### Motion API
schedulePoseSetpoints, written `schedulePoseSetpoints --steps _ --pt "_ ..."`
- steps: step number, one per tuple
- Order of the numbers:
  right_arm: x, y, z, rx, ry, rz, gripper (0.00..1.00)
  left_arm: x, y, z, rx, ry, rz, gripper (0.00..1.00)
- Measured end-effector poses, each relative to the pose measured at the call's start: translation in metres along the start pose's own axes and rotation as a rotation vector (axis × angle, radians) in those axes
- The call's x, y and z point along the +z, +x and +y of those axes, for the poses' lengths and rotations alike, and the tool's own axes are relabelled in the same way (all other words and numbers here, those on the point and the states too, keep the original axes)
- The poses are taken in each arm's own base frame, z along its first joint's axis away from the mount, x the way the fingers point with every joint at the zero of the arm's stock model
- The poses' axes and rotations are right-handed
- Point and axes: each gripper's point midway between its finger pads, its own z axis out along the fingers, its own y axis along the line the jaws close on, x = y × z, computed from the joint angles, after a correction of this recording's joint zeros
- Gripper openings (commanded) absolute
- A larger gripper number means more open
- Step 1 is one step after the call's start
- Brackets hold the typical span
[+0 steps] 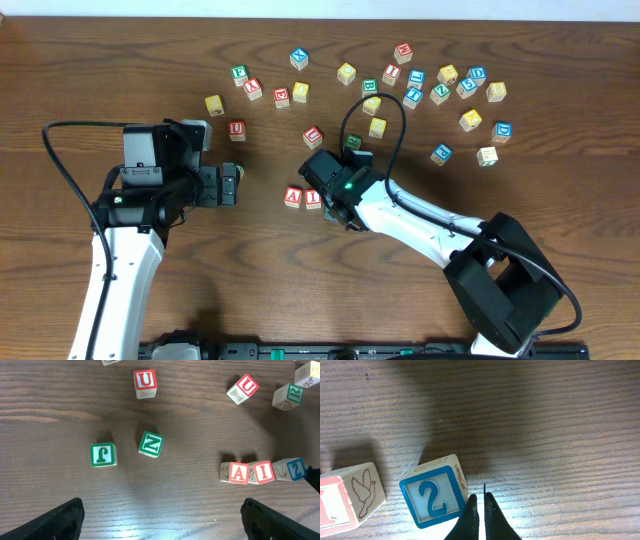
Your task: Spell out AI2
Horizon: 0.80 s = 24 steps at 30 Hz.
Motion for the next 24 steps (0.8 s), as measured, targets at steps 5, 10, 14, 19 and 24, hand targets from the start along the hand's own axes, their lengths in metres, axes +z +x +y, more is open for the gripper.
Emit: schedulePoseSetpoints --steps 5,10,14,19,24 --pt "0.0000 -0.0004 0.0007 0.001 -0.003 -0.002 0.01 0.0000 0.0000 0.0000 0.000 0.000 0.000 0.98" --pt "0.0000 -0.0007 0.0011 0.001 -0.004 -0.003 0.01 0.0000 0.0000 0.0000 0.000 0.000 0.000 0.98" --pt "0.0000 -0.0017 0.0022 0.003 -0.009 -0.007 0.01 0.0000 -0.0001 0.0000 0.000 0.000 0.000 0.98" --pt "-0.0001 -0.0030 0.0040 0.006 -0.016 -0.012 0.01 0.0000 -0.0001 0.0000 0.000 0.000 0.000 0.98" --pt "-0.0001 -0.0037 0.0047 0.006 -0.019 -0.015 0.01 0.0000 -0.0001 0.0000 0.000 0.000 0.000 0.98"
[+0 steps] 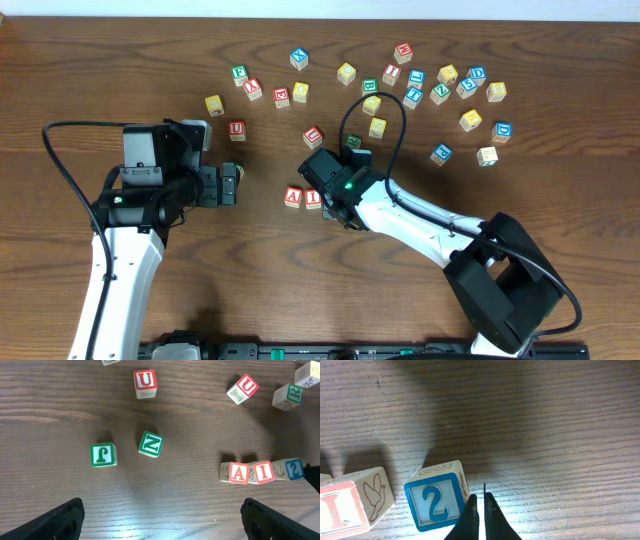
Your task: Spell out AI2
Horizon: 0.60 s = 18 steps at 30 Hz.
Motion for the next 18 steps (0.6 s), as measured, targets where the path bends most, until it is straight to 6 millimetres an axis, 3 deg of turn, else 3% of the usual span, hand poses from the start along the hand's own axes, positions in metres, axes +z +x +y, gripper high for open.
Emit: schedulePoseSetpoints --steps 18 --pt "-0.0001 -0.0011 0.0033 0.003 -0.014 -0.003 0.01 0.0000 0.0000 0.0000 0.000 0.000 0.000 0.98"
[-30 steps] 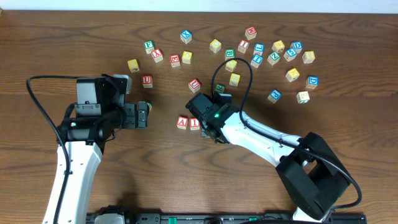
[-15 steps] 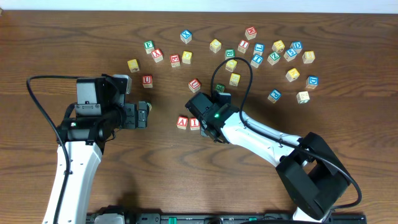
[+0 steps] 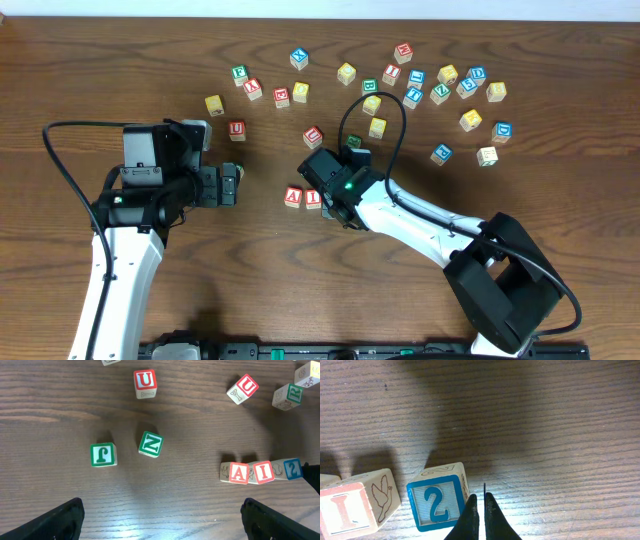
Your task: Spell out AI2
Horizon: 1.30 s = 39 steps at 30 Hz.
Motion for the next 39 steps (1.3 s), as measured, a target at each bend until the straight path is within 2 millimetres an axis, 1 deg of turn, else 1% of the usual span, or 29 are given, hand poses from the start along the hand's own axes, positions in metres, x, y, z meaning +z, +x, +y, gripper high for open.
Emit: schedulePoseSetpoints --steps 22,39 --pt "-0.0005 0.0006 0.0035 -0.003 -0.011 -0.002 0.01 0.0000 0.0001 0.0000 0.000 0.000 0.000 0.98" --pt "-0.0006 -0.0028 0.0048 0.001 -0.014 -0.018 0.01 0.0000 0.0001 0.0000 0.000 0.000 0.000 0.98"
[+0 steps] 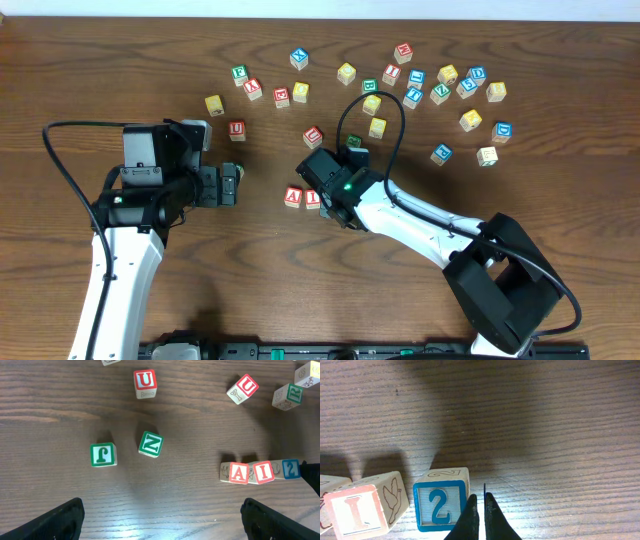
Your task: Spell out AI2
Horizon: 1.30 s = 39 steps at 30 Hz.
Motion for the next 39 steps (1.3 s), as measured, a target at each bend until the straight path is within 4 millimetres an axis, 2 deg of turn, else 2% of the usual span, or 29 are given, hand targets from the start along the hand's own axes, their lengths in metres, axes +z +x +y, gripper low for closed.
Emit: schedulePoseSetpoints --steps 27,31,39 --pt "0.000 0.000 0.010 -0.007 -0.048 0.007 0.01 0.000 0.000 0.000 0.000 0.000 0.000 0.98" --pt "0.000 0.000 0.002 -0.016 -0.011 0.001 0.01 0.000 0.000 0.000 0.000 0.000 0.000 0.98" --pt "-0.001 -0.005 -0.034 -0.015 0.149 -0.033 0.01 0.000 0.000 0.000 0.000 0.000 0.000 0.98"
